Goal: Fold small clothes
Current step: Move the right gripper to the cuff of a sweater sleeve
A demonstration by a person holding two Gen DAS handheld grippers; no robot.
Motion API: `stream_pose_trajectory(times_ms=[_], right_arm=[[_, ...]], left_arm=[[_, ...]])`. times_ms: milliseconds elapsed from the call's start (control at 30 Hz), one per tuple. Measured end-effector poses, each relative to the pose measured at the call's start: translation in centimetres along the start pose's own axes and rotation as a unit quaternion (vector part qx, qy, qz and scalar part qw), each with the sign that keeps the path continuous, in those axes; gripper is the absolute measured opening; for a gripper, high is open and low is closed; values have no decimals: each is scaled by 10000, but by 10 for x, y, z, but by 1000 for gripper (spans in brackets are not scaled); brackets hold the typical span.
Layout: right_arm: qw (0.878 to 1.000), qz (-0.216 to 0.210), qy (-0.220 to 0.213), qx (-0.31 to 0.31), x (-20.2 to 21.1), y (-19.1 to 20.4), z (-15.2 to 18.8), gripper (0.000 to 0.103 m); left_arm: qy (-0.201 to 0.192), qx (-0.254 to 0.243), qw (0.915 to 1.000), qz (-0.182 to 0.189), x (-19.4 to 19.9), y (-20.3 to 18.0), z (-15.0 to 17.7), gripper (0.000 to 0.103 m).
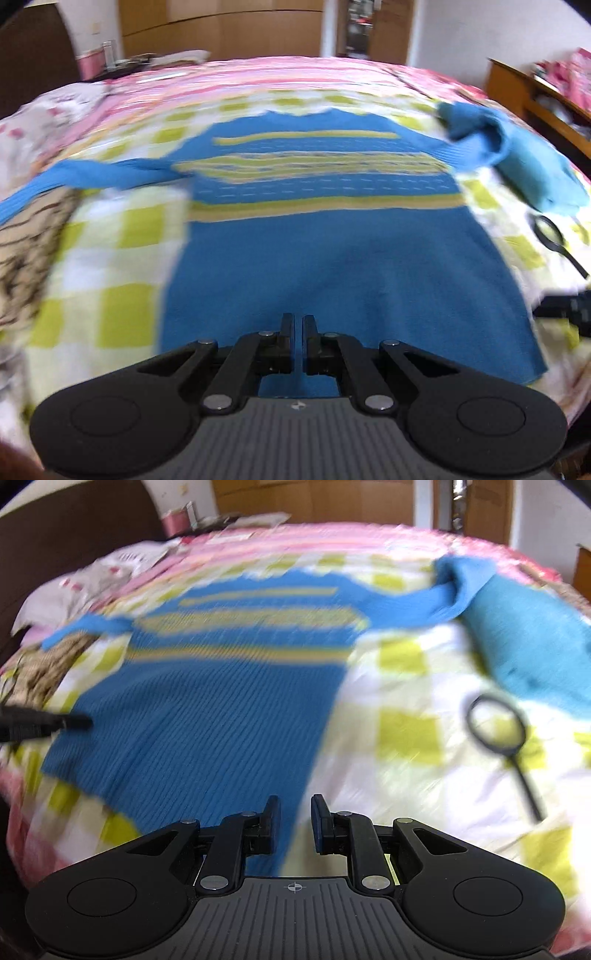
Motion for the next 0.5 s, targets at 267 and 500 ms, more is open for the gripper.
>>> stream_pose_trajectory(times_ms=[267, 500], right_arm=[[9965, 589, -574, 150, -9, -39, -57, 19], [9921, 909, -689, 521, -35, -60, -100, 26]], left_arm=[[-10, -236, 9987, 442, -39, -46, -31, 11], [167, -462, 9969, 613, -52, -64, -38, 12]])
Point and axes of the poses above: each gripper's, at about its wrist camera, not at the fingertips, and x roughly against the way its jaws point, y to its left, z to its underside, the point moved 3 cm from there along -x, roughly the way its jaws point, and after that the axes turned 6 degrees about -z, right-handed, at the moved point
